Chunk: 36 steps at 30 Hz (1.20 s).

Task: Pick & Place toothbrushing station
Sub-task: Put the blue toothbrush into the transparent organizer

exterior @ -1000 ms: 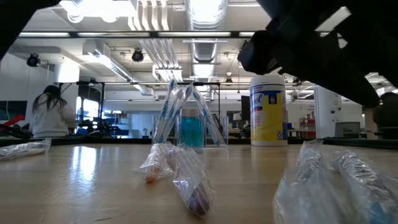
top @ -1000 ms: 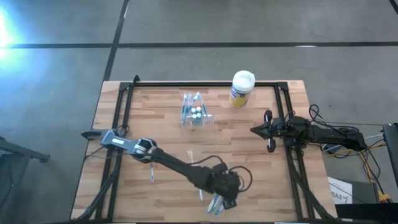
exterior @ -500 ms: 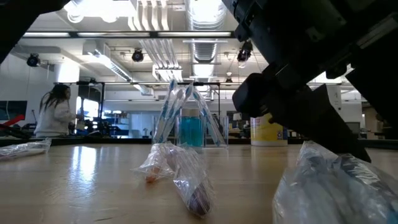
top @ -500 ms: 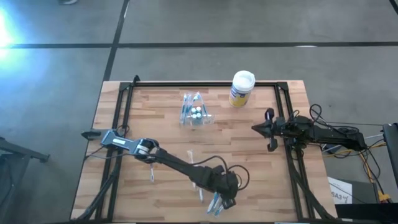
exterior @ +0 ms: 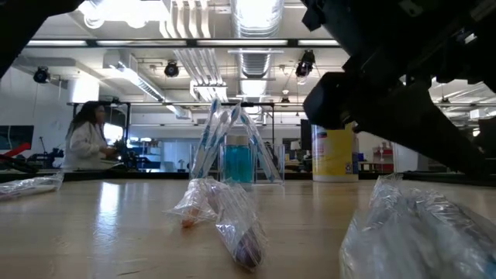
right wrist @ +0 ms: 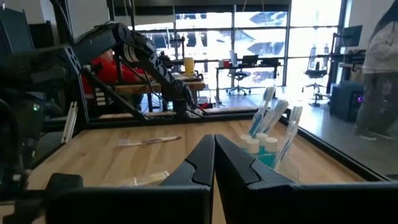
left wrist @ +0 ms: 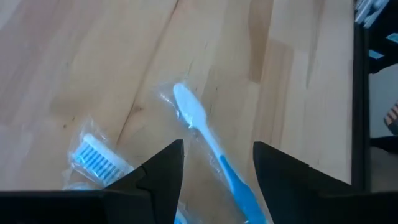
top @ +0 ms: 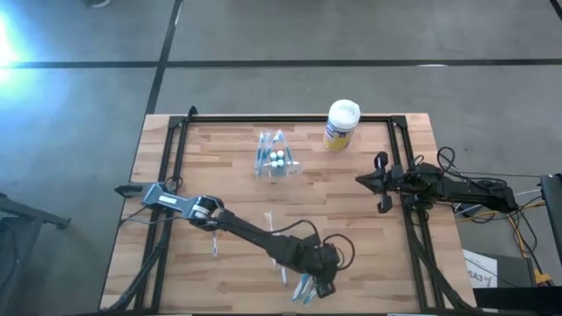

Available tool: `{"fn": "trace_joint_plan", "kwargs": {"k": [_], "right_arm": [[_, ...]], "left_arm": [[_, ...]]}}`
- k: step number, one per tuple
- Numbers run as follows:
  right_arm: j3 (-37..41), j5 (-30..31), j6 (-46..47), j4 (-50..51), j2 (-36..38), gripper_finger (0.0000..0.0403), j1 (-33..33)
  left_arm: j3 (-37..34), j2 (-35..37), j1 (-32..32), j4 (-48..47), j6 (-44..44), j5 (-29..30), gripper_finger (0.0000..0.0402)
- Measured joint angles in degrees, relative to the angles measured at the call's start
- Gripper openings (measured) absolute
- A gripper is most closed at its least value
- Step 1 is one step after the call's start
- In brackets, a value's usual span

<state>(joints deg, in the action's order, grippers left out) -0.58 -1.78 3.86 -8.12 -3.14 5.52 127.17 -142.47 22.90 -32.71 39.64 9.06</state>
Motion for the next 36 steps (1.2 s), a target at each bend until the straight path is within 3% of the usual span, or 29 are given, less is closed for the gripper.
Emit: {"fn": "trace_joint_plan", "kwargs": {"k": [23,27,34,36], "right_arm": [[0.0,-0.2,1.2,0.7,-0.2,0.0008,0.0],[0.0,-0.2,1.2,0.7,-0.1,0.0008,0.0],[0.0,-0.2,1.1,0.7,-0.1,0.0008,0.0],[0.0,-0.2,1.1,0.6,-0.1,0.0008,0.0]], "left_arm": [[-1.5,-2.8,0.3,0.1,-0.5,-1.2,0.0190],[-2.1,-2.8,0.1,-0.1,-0.6,-1.3,0.0154],[-1.4,-2.7,-0.4,-1.4,-3.5,-1.2,0.0032],[-1.4,-2.7,-0.7,-1.3,-3.7,-0.8,0.0019]]}}
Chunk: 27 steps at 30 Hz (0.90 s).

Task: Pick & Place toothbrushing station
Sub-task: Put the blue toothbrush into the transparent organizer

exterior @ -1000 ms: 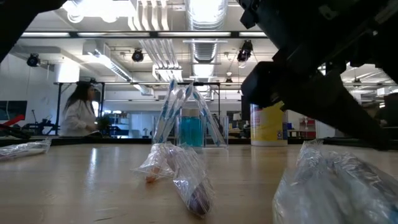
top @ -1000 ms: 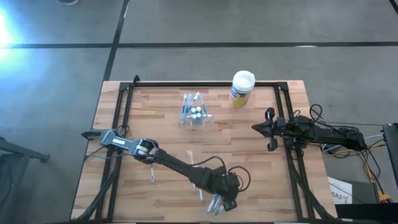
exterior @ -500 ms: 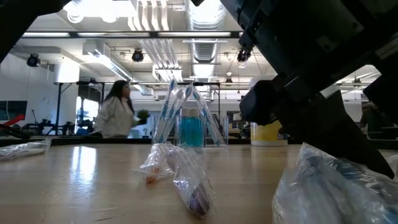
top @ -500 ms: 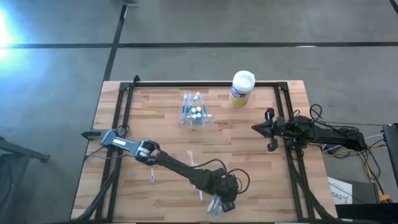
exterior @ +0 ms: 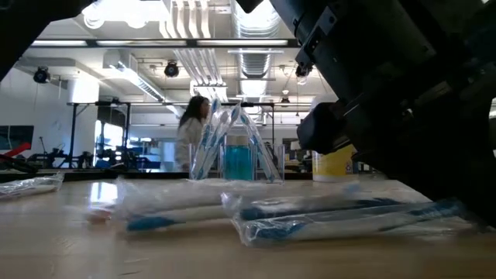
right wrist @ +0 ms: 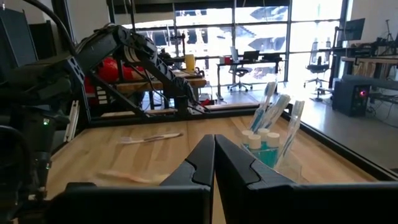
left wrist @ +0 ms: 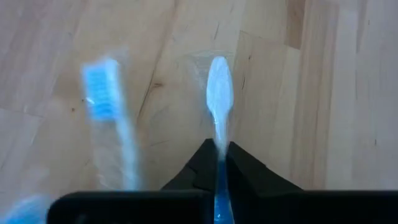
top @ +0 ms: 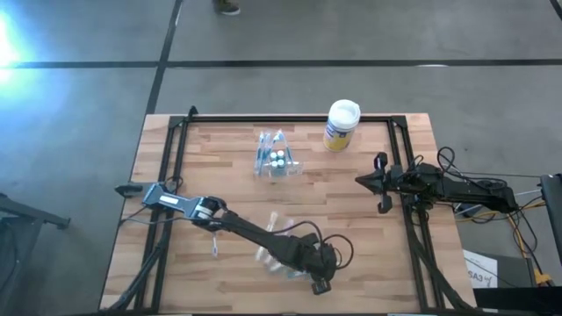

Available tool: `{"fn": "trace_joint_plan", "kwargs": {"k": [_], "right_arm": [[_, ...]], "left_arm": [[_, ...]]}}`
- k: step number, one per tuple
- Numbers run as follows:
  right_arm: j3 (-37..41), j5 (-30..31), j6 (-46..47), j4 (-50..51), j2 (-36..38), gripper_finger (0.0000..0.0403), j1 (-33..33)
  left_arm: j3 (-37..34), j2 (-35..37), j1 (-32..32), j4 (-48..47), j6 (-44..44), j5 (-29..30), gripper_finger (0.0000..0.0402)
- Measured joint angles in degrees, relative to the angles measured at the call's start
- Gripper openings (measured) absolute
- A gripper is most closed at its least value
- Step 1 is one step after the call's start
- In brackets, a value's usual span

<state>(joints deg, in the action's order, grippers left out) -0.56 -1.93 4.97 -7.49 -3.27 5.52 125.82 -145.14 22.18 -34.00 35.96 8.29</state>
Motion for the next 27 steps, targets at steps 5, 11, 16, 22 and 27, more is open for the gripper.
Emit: {"fn": "trace_joint_plan", "kwargs": {"k": [5,11,16,22,27], "right_arm": [[0.0,0.0,0.0,0.0,0.0,0.0008,0.0],[0.0,0.0,0.0,0.2,0.0,0.0008,0.0],[0.0,-0.1,0.3,1.2,0.0,0.0008,0.0],[0.0,-0.9,1.7,1.6,0.0,0.0008,0.0],[0.0,-5.7,1.7,1.7,-0.2,0.0008,0.0]], "left_arm": [[0.0,0.6,-0.2,0.2,-0.3,0.0,0.0031],[-0.2,6.2,0.0,0.6,-6.0,1.2,0.0020],[-2.1,16.2,2.5,1.2,-14.3,8.7,0.0020],[-17.7,33.7,6.7,5.5,-24.3,26.6,0.0021],[-41.0,50.8,9.8,25.6,-34.3,28.8,0.0020]]}}
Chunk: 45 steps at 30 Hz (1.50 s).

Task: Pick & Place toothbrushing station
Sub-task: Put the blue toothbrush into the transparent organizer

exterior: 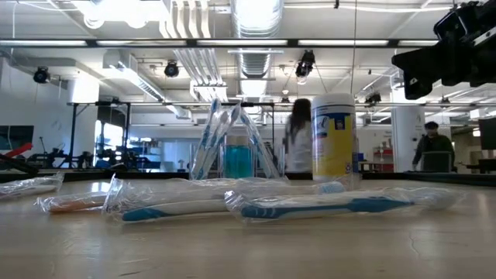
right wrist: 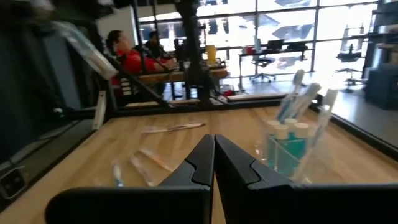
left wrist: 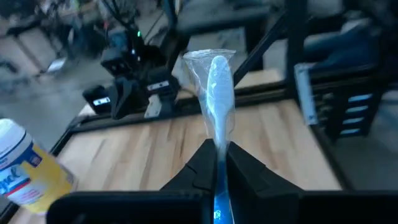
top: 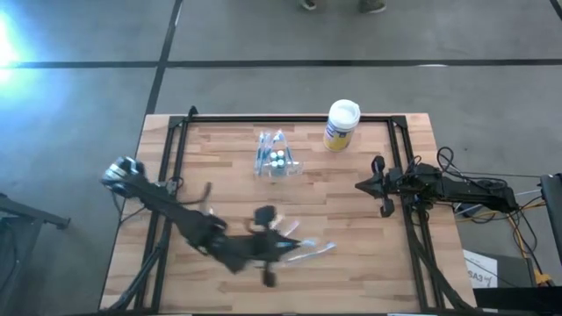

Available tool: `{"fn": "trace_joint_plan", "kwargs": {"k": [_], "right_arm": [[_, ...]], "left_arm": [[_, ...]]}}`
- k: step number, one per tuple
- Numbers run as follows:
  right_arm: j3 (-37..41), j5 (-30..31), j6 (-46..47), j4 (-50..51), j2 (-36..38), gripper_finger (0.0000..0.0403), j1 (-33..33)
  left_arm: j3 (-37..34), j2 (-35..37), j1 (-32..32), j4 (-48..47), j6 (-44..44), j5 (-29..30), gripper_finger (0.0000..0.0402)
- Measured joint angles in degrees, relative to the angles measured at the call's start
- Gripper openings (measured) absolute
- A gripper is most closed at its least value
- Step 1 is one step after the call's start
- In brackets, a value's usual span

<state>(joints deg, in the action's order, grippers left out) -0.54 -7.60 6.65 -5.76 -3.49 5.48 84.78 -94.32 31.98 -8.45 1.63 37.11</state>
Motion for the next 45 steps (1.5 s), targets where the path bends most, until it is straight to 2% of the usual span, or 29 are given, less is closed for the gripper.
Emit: {"fn": "trace_joint_plan", "kwargs": {"k": [4,7,12,16,19,22,26,30,34,38,41,45], "right_arm": [[0.0,-2.1,1.0,0.1,0.0,0.0008,0.0],[0.0,-4.0,1.5,1.7,0.0,0.0008,0.0],[0.0,-4.4,2.0,3.5,-0.1,0.0008,0.0],[0.0,-4.4,3.4,3.5,-1.4,0.0008,-1.1],[0.0,-4.4,2.5,3.5,-2.5,0.0008,-1.6],[0.0,-4.4,2.0,3.5,-2.7,0.0008,-1.6],[0.0,-4.4,2.0,3.3,-2.6,0.0008,-1.6],[0.0,-4.4,0.3,0.9,-2.6,0.0008,-1.6],[0.0,-4.4,-1.5,-8.0,-2.9,0.0008,-1.6],[-0.1,-2.7,1.1,-16.9,-4.4,0.0014,-1.6],[-1.3,-2.2,1.2,-17.2,-6.5,0.0034,-1.6],[-2.9,1.9,1.3,-17.4,-11.8,0.0076,-1.6]], "left_arm": [[-21.5,13.3,0.1,21.2,-3.5,0.0,0.0021],[-36.7,20.6,-1.8,38.2,-5.7,-1.3,0.0020],[-55.8,26.3,-10.2,63.0,-3.8,-13.6,0.0020],[-63.6,25.6,-20.9,75.5,1.3,-27.2,0.0020],[-64.0,24.4,-29.2,79.4,4.1,-36.4,0.0020],[-60.9,22.0,-36.0,77.9,7.1,-44.4,0.0020],[-55.0,17.8,-40.0,78.0,7.7,-52.7,0.0020],[-49.3,13.7,-40.1,77.7,5.8,-55.7,0.0020],[-45.0,10.7,-39.9,77.9,4.4,-58.9,0.0020],[-43.0,8.1,-39.5,77.5,4.5,-59.3,0.0020],[-42.5,7.0,-39.0,77.4,4.4,-59.8,0.0020],[-42.4,6.4,-38.6,77.3,4.0,-61.8,0.0020]]}}
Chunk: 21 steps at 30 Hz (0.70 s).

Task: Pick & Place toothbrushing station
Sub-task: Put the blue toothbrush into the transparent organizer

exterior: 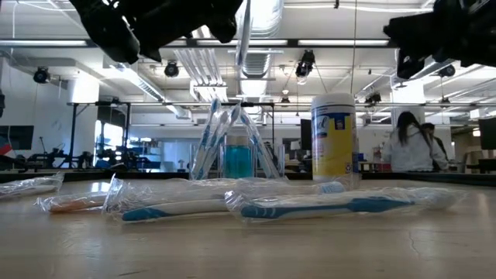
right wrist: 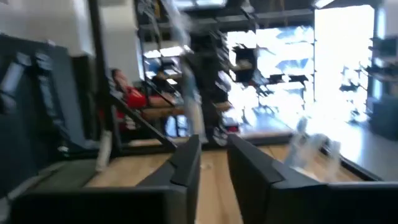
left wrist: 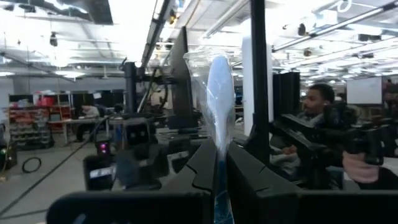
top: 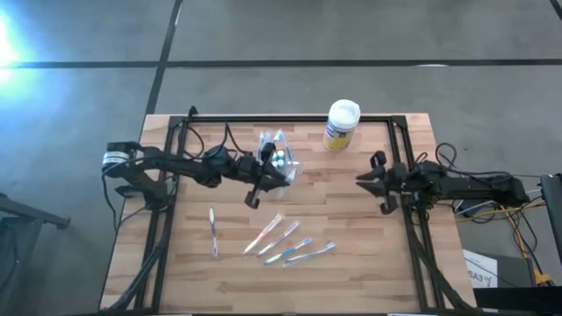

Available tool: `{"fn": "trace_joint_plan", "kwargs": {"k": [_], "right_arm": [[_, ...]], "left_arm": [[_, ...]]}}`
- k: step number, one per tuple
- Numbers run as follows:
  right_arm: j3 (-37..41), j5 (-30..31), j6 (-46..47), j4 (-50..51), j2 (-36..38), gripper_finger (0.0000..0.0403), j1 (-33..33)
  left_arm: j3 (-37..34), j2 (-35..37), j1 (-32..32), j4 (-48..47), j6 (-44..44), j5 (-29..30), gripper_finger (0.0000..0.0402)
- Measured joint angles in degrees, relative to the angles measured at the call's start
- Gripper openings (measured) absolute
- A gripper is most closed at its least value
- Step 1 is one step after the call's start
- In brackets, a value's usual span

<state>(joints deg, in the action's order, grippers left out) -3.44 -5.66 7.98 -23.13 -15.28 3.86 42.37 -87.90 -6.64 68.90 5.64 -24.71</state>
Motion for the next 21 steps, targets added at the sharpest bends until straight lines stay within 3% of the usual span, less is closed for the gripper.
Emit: {"fn": "trace_joint_plan", "kwargs": {"k": [10,17,21], "right_arm": [[-6.5,2.4,-0.1,-12.2,-22.1,0.0193,0.0],[-18.4,1.6,-4.6,-12.5,-38.0,0.0220,0.0],[-25.3,-4.5,-5.5,-12.6,-46.6,0.0221,0.0]], "left_arm": [[2.6,-0.6,0.7,-1.4,-2.9,-1.7,0.0020],[4.6,-0.6,2.1,-2.0,-4.5,-1.8,0.0020],[5.3,-0.6,2.6,-2.0,-4.7,-1.8,0.0020]]}}
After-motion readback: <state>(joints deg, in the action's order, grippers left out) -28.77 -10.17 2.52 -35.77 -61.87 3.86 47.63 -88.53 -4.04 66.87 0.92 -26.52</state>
